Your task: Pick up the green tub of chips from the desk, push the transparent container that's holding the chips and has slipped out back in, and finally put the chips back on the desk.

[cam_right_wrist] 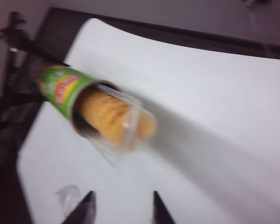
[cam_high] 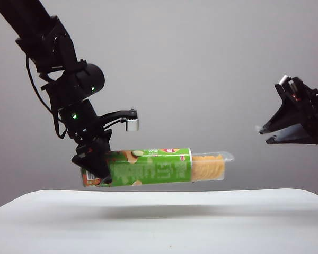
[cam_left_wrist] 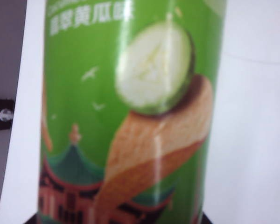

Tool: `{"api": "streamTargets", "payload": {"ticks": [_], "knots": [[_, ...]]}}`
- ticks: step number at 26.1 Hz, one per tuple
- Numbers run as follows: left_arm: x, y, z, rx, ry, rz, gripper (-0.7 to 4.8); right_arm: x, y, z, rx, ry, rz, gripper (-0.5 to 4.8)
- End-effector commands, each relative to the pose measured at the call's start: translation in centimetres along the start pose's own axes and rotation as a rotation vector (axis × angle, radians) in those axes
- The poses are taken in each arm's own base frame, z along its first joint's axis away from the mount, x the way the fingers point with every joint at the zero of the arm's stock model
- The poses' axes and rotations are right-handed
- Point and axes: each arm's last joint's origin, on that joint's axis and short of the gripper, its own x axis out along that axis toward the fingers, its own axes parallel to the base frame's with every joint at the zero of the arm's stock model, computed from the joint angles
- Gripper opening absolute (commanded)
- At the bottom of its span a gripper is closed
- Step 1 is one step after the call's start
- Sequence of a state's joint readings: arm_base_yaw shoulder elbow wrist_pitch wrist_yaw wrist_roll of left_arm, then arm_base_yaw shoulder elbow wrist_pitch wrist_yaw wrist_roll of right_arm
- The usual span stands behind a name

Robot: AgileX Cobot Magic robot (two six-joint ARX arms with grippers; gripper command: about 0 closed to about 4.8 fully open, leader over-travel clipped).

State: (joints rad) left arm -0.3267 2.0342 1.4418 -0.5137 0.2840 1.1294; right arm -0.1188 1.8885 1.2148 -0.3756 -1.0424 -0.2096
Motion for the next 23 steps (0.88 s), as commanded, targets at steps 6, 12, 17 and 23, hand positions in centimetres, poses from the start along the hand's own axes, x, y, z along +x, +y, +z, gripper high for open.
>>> {"api": "streamTargets", "payload": {"ticks": [6,12,17,23], "knots": [[-1.0,0.0,1.0,-0.016,-0.074,-0.007,2.78,0.0,0.6,0.6,0.014,-0.05,0.177,1.63],[-1.0,-0.5,2.0,-0.006,-0.13,-0.035,2.78,0.4,0.0,0.3,0.029,-0.037,0.144,1.63],[-0.7,-1.0,3.1,0.022,-0.145,-0.045,2.78,1.6,-0.3,-0.1,0.037,-0.013,0.165,1.62],[-0.8,-0.9,3.2,0.003,-0.152,-0.032,2.77,2.9,0.2,-0.1,0.022,0.011,0.162,0.43]]}}
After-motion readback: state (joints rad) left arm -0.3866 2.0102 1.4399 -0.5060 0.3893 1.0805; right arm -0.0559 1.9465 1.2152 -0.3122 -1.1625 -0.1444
